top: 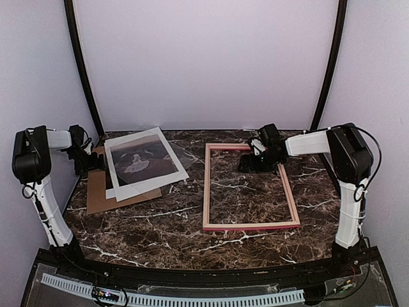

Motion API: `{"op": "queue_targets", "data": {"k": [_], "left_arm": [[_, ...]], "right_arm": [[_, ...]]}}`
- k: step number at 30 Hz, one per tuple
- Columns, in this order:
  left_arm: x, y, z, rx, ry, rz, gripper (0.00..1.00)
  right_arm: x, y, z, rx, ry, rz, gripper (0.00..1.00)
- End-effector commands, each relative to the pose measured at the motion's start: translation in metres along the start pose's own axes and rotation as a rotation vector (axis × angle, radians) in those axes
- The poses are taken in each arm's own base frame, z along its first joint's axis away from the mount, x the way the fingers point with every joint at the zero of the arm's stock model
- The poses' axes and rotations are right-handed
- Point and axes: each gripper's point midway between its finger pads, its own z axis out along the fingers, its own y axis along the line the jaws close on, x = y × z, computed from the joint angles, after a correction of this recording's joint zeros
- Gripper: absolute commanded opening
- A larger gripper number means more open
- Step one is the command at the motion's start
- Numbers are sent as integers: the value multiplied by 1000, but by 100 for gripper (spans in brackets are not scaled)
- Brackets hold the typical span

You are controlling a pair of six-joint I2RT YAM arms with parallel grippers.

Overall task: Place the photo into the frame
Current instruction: Move the backboard to the center of the board.

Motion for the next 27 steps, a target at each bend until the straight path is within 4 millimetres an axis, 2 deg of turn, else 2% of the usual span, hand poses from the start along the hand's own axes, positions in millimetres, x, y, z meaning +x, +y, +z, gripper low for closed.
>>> {"op": "queue_targets", "data": {"k": [1, 8, 11, 15, 18, 20, 24, 25, 26, 27], "left_arm": [[24, -46, -16, 76, 55, 48, 98], [34, -55, -14, 44, 82, 98, 98], [31, -61, -21, 32, 65, 130, 97], [12, -90, -38, 84, -26, 193, 98], [-7, -121, -47, 129, -102, 250, 98], [-16, -137, -45, 133, -121, 279, 99], [-21, -161, -16, 99, -76, 338, 99], [-25, -170, -16, 96, -83, 356, 99], [-23, -170, -5, 77, -64, 365, 99], [-24, -178, -5, 77, -67, 381, 99]], "right_arm": [[8, 6, 2, -9, 18, 5, 95], [11, 8, 3, -4, 25, -1, 96], [12, 9, 2, 0, 30, -4, 96], [14, 9, 2, 6, 32, -7, 96], [14, 10, 1, 5, 35, -10, 96], [14, 11, 1, 10, 37, -13, 96], [13, 10, -4, 21, 31, -17, 97], [12, 10, -5, 25, 29, -19, 97], [13, 10, -6, 28, 31, -19, 96], [13, 10, -6, 28, 29, -18, 97]]}}
